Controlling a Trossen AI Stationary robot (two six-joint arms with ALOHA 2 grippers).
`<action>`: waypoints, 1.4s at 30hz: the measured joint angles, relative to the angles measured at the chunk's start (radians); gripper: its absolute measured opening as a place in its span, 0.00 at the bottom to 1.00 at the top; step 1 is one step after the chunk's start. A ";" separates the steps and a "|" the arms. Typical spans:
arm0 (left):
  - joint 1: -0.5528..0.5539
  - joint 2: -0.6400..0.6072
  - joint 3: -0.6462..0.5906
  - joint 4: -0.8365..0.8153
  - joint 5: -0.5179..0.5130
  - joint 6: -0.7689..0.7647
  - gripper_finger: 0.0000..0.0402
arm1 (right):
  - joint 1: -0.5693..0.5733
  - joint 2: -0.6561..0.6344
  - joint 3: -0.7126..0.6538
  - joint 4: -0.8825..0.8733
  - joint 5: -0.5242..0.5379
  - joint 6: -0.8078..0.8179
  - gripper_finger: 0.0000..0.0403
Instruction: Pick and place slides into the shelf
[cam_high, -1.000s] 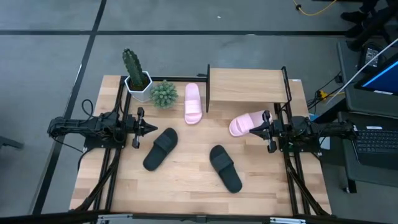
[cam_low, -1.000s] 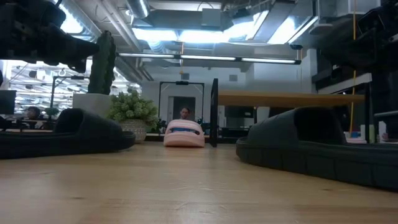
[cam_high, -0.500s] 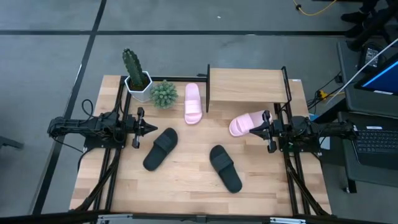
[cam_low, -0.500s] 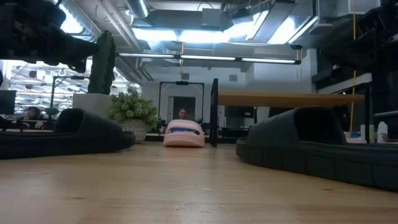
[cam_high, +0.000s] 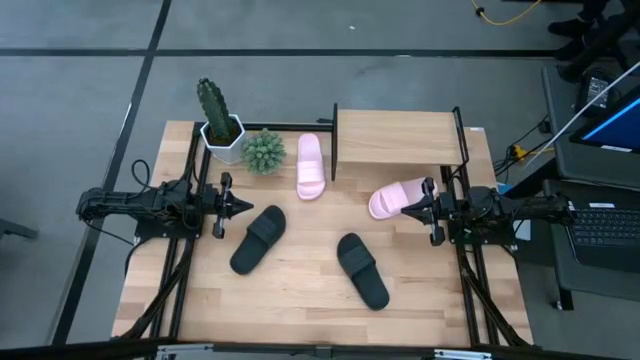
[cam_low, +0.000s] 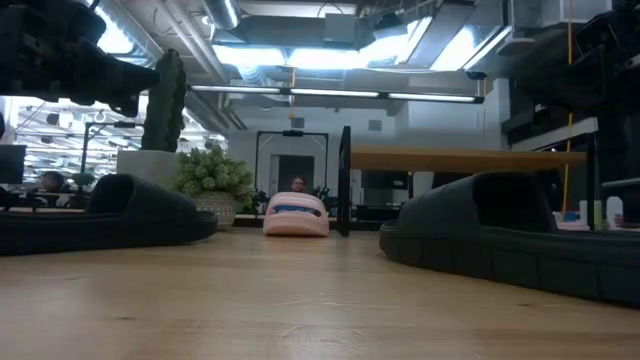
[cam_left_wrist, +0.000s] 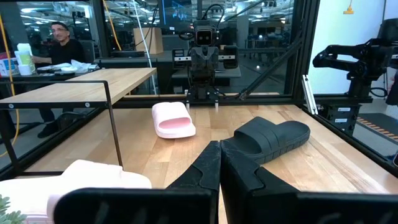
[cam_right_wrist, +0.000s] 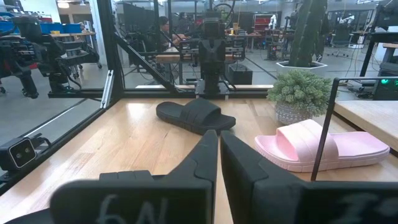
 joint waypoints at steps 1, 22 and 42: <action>0.000 0.000 0.000 0.000 0.000 0.000 0.00 | 0.000 0.000 0.000 0.000 0.000 0.000 0.06; 0.000 0.000 0.000 0.002 -0.021 0.034 0.00 | 0.000 0.000 0.000 0.000 0.000 0.000 0.06; 0.000 0.000 0.000 0.003 -0.022 0.021 0.00 | 0.000 0.000 0.000 0.000 0.000 0.004 0.06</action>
